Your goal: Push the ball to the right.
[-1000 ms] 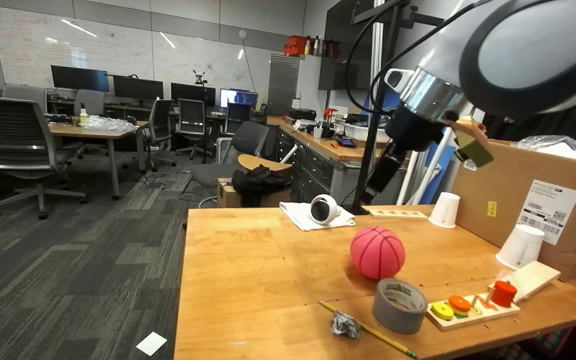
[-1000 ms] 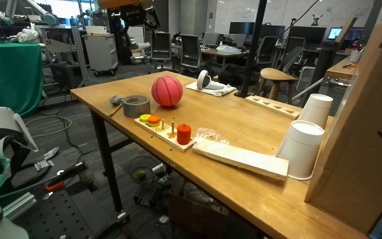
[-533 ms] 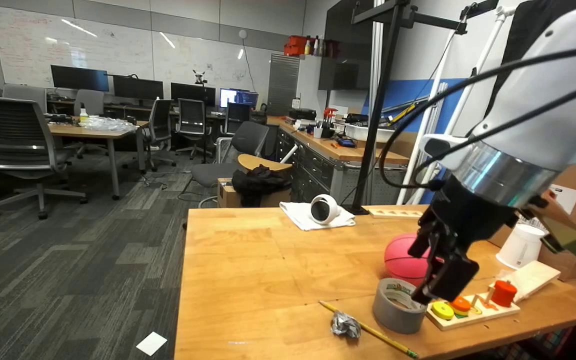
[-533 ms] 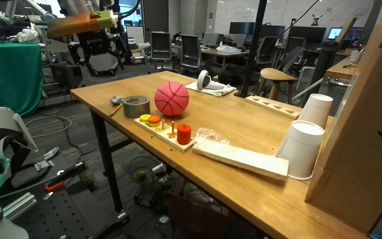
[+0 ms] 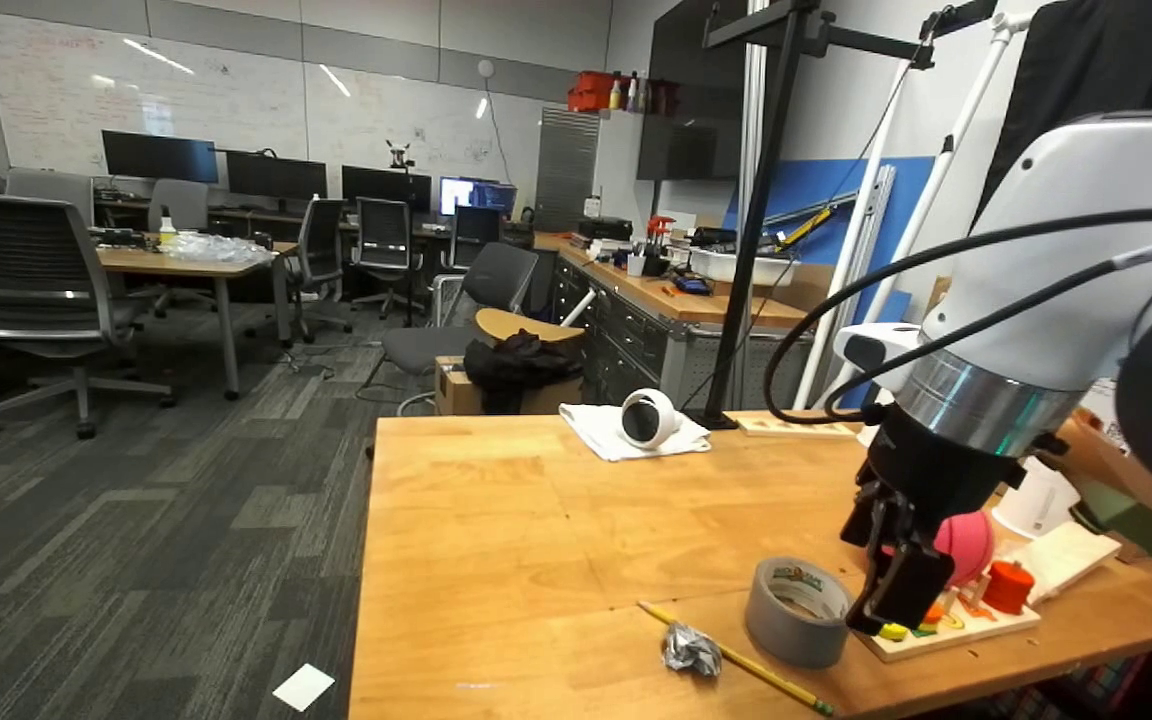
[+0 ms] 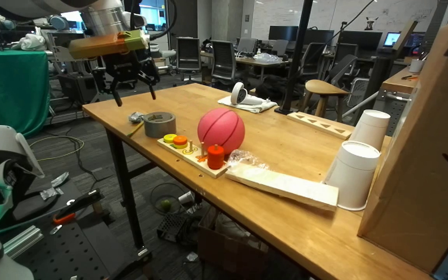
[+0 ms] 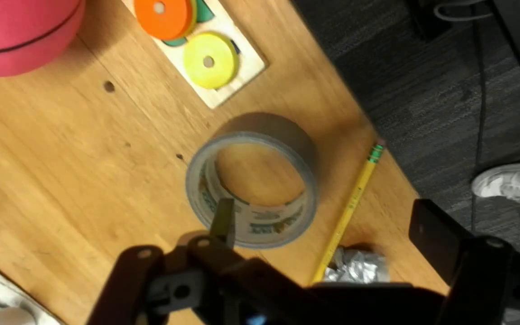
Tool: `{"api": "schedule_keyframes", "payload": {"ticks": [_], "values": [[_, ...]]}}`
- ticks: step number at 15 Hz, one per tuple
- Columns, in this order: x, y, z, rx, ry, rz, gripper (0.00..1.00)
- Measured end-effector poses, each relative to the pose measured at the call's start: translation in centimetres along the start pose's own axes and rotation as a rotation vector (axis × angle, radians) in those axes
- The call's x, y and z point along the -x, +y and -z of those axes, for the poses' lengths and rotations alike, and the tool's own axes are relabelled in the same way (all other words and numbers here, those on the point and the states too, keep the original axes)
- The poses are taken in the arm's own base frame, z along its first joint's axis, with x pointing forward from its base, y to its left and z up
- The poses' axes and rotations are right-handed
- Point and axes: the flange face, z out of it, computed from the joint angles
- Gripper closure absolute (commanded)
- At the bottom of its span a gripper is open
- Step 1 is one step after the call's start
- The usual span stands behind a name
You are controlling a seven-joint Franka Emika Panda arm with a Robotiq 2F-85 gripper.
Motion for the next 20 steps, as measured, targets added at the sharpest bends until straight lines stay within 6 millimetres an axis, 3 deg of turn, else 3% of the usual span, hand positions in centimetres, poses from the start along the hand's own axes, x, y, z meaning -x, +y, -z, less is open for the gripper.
{"api": "schedule_keyframes", "payload": {"ticks": [11,15,20], "values": [[2.3,14.6,-5.2,0.047,-0.313,-0.305,0.0],[3.5,17.5,-5.1,0.024,-0.398,-0.389,0.0],[3.5,19.2,-5.3,0.025,-0.392,-0.404,0.0]]}}
